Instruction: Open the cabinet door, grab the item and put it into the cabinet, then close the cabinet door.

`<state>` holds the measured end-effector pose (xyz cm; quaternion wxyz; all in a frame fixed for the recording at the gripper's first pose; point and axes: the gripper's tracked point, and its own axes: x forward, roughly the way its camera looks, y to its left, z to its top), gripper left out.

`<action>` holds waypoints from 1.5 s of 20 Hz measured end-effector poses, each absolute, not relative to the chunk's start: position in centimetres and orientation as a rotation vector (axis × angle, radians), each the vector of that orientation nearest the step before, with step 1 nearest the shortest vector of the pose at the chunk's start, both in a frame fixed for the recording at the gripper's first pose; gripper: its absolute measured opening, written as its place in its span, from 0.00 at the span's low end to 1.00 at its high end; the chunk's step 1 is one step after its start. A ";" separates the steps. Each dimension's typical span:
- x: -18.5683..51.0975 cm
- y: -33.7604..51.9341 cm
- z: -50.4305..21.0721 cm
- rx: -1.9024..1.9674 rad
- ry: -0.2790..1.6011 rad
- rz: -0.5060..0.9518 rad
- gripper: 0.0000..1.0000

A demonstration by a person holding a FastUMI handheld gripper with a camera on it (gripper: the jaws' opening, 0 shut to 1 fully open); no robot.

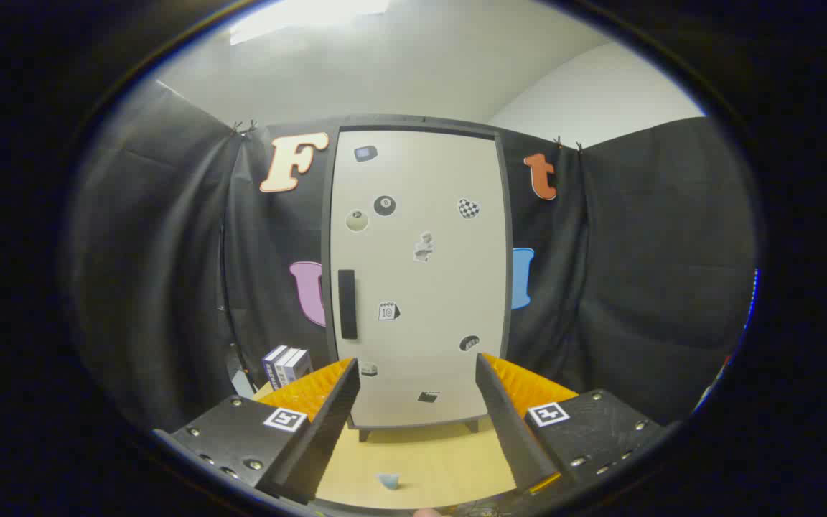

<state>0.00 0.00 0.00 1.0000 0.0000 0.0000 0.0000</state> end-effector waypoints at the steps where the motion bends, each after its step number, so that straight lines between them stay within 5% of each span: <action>1: -0.2 -0.1 0.2 0.001 -0.007 -0.002 0.96; 18: 0.7 1.0 -0.6 -0.024 0.012 0.015 0.96; 30: 10.3 6.7 -2.2 -0.023 0.040 0.126 0.96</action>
